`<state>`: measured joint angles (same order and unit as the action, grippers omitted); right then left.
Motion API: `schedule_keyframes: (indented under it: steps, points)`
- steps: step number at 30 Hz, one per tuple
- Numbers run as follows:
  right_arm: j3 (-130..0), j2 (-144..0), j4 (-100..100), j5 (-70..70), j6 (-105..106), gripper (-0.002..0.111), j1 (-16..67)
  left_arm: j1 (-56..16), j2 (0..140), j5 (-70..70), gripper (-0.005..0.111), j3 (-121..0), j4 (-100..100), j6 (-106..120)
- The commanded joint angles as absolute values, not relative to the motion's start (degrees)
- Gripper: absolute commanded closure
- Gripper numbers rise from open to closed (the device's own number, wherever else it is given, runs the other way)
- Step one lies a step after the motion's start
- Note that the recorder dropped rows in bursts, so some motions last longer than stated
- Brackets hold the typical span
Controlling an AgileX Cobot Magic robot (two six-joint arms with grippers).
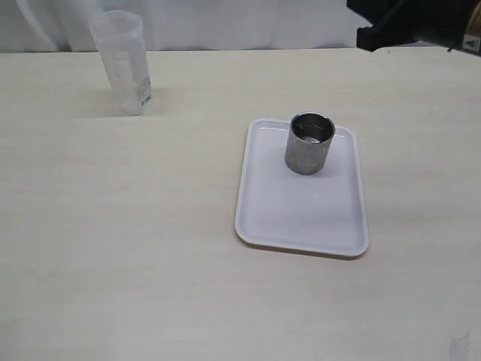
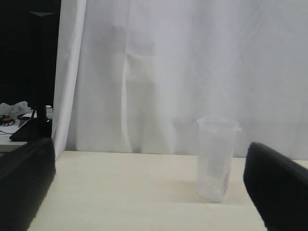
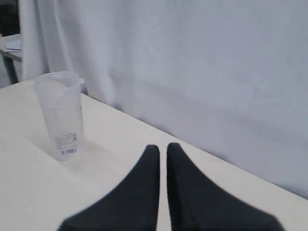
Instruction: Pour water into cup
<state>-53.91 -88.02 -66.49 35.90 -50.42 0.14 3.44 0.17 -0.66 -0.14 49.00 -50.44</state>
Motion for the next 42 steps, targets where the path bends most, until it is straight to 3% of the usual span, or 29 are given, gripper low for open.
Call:
schedule_keyframes:
  steps: [1, 11, 20, 42]
  points:
    - [-51.4, -78.1, -67.7, 28.8, -57.8, 0.104, 0.2, 3.3, 0.0, -0.7, 0.005, 0.0, 48.9, -50.8]
    - [-37.8, -51.5, -67.3, 26.3, -63.8, 0.104, 0.2, 3.3, 0.0, -0.7, 0.005, 0.0, 49.0, -50.8]
    - [-36.3, -39.2, -67.1, 24.1, -63.8, 0.104, 0.2, 3.3, 0.0, -0.7, 0.005, 0.0, 49.0, -50.8]
    - [-36.3, -33.9, -67.1, 24.1, -63.8, 0.104, 0.2, 3.3, 0.0, -0.8, 0.005, 0.0, 48.9, -50.8]
